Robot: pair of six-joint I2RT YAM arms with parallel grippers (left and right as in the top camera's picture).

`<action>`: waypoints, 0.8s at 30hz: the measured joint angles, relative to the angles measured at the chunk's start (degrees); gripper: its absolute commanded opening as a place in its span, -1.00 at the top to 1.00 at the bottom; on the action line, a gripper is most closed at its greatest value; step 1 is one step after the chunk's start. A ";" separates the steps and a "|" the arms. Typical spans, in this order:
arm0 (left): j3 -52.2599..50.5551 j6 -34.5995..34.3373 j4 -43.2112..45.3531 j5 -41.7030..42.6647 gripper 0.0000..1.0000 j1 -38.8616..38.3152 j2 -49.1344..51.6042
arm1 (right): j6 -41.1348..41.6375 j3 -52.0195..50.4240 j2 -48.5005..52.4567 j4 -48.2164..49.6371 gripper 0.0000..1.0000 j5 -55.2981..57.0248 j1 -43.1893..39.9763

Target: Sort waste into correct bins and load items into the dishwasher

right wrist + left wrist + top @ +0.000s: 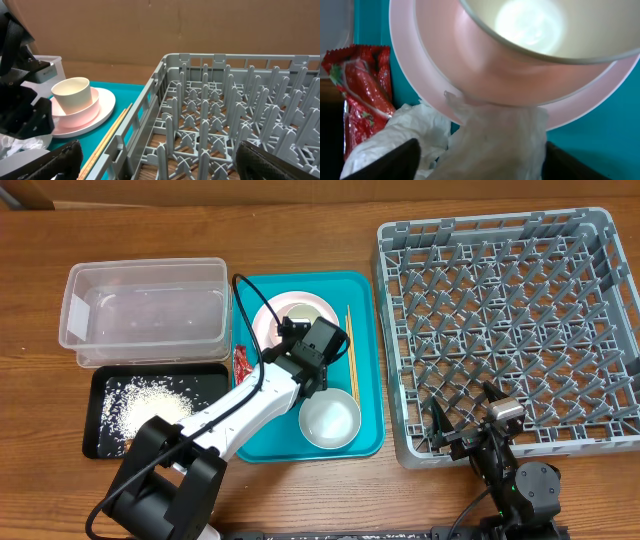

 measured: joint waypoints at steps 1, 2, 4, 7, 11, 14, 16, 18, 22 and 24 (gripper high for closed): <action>-0.07 0.15 0.26 -0.13 -0.21 0.00 0.00 | 0.00 0.00 0.00 -0.02 -1.00 0.00 0.00; -0.09 0.24 0.68 -0.20 -0.18 0.00 0.00 | 0.02 0.00 0.00 0.00 -1.00 -0.02 -0.02; -0.09 0.42 1.27 -0.20 -0.04 0.00 0.00 | 0.00 0.00 0.00 -0.02 -1.00 0.00 0.00; -0.09 0.63 1.92 -0.20 0.49 0.00 0.22 | 0.00 0.00 0.00 -0.04 -1.00 0.02 0.00; -0.09 0.83 2.27 -0.26 0.91 0.00 0.59 | 0.00 0.00 0.00 0.00 -1.00 0.00 -0.02; 0.11 1.42 0.74 -0.46 0.92 0.00 0.61 | 0.00 0.00 0.00 -0.02 -1.00 0.00 0.00; 1.07 1.44 -2.45 -0.57 0.92 0.00 0.61 | 0.00 0.00 0.00 0.00 -1.00 0.00 0.00; 4.68 1.27 -9.27 -0.57 0.91 0.00 0.35 | 0.00 0.00 0.00 0.00 -1.00 0.00 0.00; 8.92 0.31 -15.47 0.22 0.29 0.00 -0.83 | 0.02 0.00 0.00 -0.02 -0.99 0.00 0.00; 9.88 -0.33 -16.85 1.36 0.22 0.00 -1.33 | -0.02 0.00 0.00 -0.02 -1.00 0.00 0.00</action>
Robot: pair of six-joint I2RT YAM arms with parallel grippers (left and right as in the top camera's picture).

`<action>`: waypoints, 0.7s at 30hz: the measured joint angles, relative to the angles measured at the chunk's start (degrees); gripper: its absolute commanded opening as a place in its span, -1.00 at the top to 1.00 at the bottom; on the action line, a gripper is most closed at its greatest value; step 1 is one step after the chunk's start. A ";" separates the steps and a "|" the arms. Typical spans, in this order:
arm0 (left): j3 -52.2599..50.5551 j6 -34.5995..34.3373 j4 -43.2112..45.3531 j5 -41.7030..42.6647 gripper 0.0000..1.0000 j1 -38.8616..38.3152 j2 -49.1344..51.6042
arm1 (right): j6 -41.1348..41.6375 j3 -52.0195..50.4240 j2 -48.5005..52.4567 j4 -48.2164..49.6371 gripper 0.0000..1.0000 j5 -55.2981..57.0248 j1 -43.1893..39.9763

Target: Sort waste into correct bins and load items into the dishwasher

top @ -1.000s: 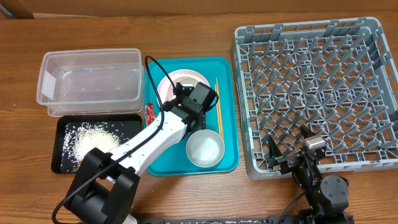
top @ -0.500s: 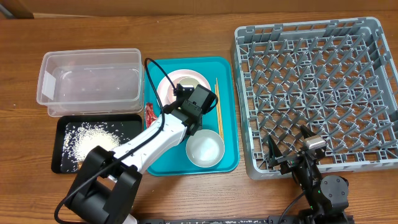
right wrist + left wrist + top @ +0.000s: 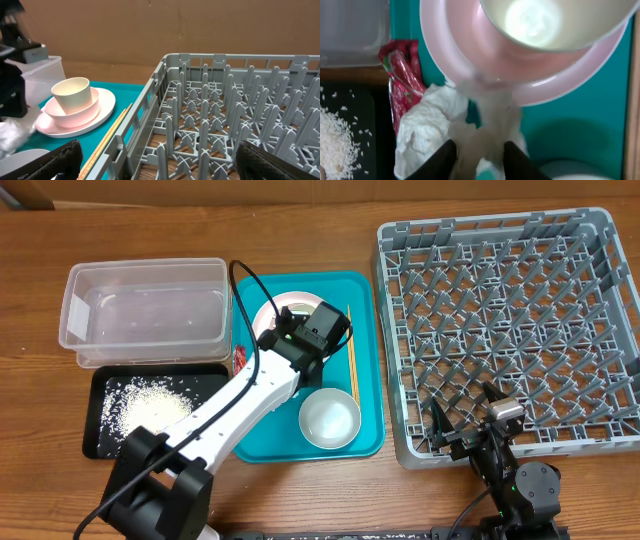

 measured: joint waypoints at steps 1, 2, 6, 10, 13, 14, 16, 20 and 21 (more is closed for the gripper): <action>0.20 -0.13 -0.94 0.70 0.17 0.00 -0.11 | 0.02 0.00 0.00 0.00 -1.00 0.00 0.00; 0.22 -0.35 -1.99 1.29 0.14 0.00 -0.11 | 0.02 0.00 0.00 0.00 -1.00 0.00 0.00; 0.22 -1.18 -6.29 2.75 0.03 0.00 -0.11 | 0.02 0.00 0.00 -0.02 -1.00 0.00 0.00; 0.22 -2.54 -8.79 3.37 -0.18 0.00 -0.11 | 0.02 0.00 0.00 0.02 -1.00 0.00 0.00; 0.17 -3.43 -9.62 3.54 -0.33 0.00 -0.11 | 0.02 0.00 0.00 0.00 -1.00 -0.02 0.00; 0.07 -3.69 -9.57 3.58 -0.36 0.02 -0.11 | 0.00 0.00 0.00 -0.02 -1.00 0.00 0.00; -0.66 -4.44 -9.62 3.74 -0.39 0.17 -0.11 | 0.04 0.00 0.00 0.00 -1.00 0.00 0.00; -2.12 -5.20 -11.10 3.96 -0.52 1.25 -0.11 | 0.00 0.00 0.00 0.00 -1.00 0.00 0.00; -2.27 -5.57 -11.47 3.98 -0.55 1.57 -0.11 | 0.02 0.00 0.00 0.02 -1.00 0.00 0.00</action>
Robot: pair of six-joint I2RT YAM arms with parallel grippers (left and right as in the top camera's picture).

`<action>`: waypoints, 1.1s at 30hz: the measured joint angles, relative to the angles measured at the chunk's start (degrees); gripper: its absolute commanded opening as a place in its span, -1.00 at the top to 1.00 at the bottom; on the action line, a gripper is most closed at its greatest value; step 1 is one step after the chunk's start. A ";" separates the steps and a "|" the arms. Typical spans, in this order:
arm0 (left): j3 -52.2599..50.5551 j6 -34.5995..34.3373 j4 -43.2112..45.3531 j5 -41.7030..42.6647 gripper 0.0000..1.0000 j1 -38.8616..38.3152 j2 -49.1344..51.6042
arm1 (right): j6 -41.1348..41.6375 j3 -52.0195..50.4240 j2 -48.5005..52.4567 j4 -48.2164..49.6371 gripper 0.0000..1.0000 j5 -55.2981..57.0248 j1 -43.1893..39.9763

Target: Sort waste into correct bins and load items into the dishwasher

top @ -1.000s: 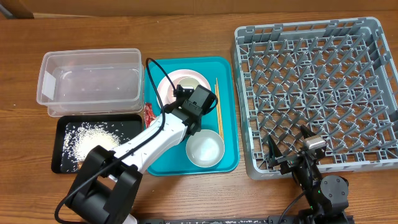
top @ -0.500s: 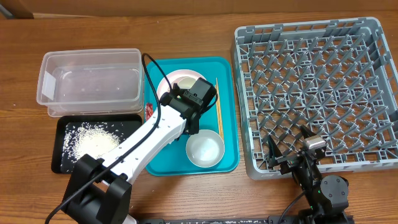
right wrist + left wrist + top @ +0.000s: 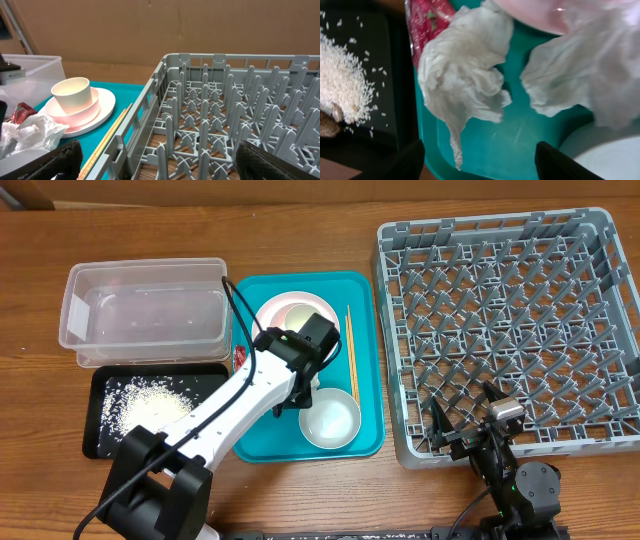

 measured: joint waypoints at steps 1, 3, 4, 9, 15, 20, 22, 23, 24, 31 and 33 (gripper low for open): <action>-0.13 -0.48 -0.52 0.00 -0.61 0.46 0.00 | 0.00 0.00 0.00 -0.02 -1.00 -0.02 0.00; -0.15 -1.01 -1.09 0.13 -0.72 1.27 0.00 | -0.02 0.00 0.00 -0.02 -1.00 0.00 0.00; -0.17 -1.29 -1.14 0.26 -0.73 1.77 0.00 | -0.02 0.00 0.00 -0.04 -1.00 -0.02 0.00; -0.55 -1.81 0.33 2.91 -0.72 4.46 0.00 | -0.02 0.00 0.00 0.00 -1.00 0.00 0.00; -4.94 -1.42 6.36 6.91 -0.30 5.84 0.00 | 0.00 0.00 0.00 0.00 -1.00 0.00 0.00; -6.60 -0.52 7.72 8.55 0.39 5.86 0.00 | 0.00 0.00 0.00 -0.02 -1.00 -0.02 0.00; -6.60 -0.31 8.09 8.70 0.68 5.86 0.00 | -0.02 0.00 0.00 -0.02 -1.00 0.00 0.00; -6.60 -0.33 8.31 8.79 0.79 5.86 0.00 | 0.00 0.00 0.00 -0.02 -1.00 -0.02 0.00; -6.60 0.00 8.50 8.81 0.92 5.86 0.00 | 0.00 0.00 0.00 0.00 -1.00 0.00 -0.02; -6.36 1.03 8.79 8.94 0.92 5.86 0.00 | -0.04 0.00 0.00 -0.02 -1.00 0.00 0.00; -5.73 1.36 8.70 8.94 0.91 5.86 0.00 | 0.00 0.00 0.00 -0.02 -1.00 0.00 0.00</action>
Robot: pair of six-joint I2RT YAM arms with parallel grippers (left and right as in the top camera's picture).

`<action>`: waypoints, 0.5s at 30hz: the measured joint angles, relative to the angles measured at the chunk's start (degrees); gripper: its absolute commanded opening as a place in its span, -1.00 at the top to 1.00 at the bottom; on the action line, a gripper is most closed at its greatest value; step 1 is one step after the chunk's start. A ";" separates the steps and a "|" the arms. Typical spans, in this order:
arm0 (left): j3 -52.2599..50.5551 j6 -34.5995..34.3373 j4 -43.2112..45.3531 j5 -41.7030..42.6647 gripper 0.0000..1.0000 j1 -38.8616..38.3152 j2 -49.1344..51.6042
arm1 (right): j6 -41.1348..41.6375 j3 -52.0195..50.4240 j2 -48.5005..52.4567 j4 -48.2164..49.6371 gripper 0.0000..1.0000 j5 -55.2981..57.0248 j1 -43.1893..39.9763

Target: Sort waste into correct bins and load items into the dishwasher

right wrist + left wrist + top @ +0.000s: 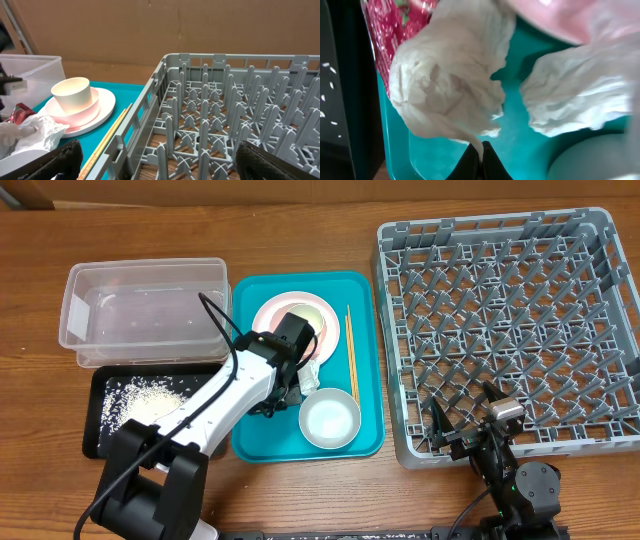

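Observation:
In the left wrist view my left gripper (pixel 480 162) is shut on the lower tip of a crumpled white tissue (pixel 445 85) over the teal tray (pixel 520 145). A second tissue (pixel 575 100) lies to its right, against the pink plate (pixel 555 20). A red snack packet (pixel 385 35) lies behind the held tissue. From overhead the left gripper (pixel 272 398) is over the tray's left side. My right gripper (pixel 160 160) stands open at the near edge of the grey dish rack (pixel 510 320), with nothing between its fingers.
On the tray are a cup (pixel 305 315) on the pink plate, wooden chopsticks (pixel 351 350) and a white bowl (pixel 329 420). A clear plastic bin (pixel 145 315) and a black tray with rice (pixel 150 405) stand left of the teal tray.
The left gripper was open above the two tissues; now it is shut on the left tissue's tip and sits a little further left. The right arm has not moved.
The left gripper first stood open around a tissue at the pink plate's edge, then its fingers were close around it. After that it was open, with two tissues lying apart on the tray. Now it is shut on the left one. The right gripper stayed open.

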 measured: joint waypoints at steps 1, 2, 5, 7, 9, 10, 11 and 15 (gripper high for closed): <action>0.83 0.07 -0.13 0.02 0.92 0.00 0.00 | 0.00 0.00 0.00 0.04 -1.00 0.00 0.00; 1.55 0.33 -0.35 0.02 0.92 0.00 0.00 | 0.00 0.00 0.00 0.02 -1.00 0.00 0.00; 3.48 1.18 -0.44 0.31 0.88 0.00 0.00 | 0.00 0.00 0.00 0.04 -1.00 0.00 0.00; 4.31 1.44 -0.02 1.09 0.85 0.00 0.00 | 0.00 0.00 0.00 -0.02 -1.00 -0.02 0.00; 4.55 1.60 0.50 2.10 0.80 0.00 0.00 | 0.00 0.00 0.00 0.02 -1.00 0.00 0.00; 4.55 1.60 0.81 2.84 0.78 0.00 0.00 | -0.02 0.00 0.00 0.04 -1.00 0.00 0.00; 4.55 1.64 1.14 3.32 0.75 -0.02 0.00 | -0.02 0.00 0.00 0.02 -1.00 0.00 -0.02; 4.55 2.08 3.23 4.04 0.72 -0.83 0.00 | 0.00 0.00 0.00 0.00 -1.00 0.00 0.00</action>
